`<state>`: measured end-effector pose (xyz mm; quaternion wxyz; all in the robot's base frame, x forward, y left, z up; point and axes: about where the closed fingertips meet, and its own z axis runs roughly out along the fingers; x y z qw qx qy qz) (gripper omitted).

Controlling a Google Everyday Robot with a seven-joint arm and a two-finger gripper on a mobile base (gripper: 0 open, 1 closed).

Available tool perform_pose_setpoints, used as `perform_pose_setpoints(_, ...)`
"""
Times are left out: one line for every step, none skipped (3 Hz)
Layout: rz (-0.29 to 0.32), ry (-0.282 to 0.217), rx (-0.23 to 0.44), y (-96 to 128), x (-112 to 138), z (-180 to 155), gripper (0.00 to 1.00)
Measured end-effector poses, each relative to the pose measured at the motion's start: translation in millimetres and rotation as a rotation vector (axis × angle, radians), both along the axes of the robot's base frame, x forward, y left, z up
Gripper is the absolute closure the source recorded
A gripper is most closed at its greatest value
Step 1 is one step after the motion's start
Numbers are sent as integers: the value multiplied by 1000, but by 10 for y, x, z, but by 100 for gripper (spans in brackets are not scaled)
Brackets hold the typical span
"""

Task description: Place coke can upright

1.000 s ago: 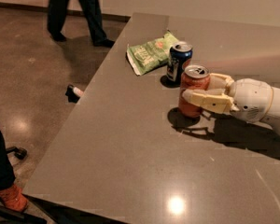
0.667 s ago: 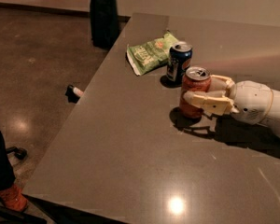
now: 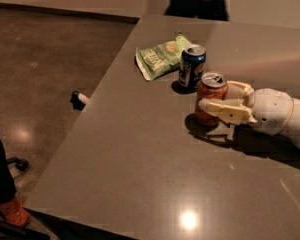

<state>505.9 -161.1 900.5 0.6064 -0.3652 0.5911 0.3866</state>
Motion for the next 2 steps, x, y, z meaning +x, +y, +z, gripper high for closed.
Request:
perform_pose_setpoints(6,-1,0,34,0,12,0)
perform_pose_setpoints(7,-1,0,40,1,14,0)
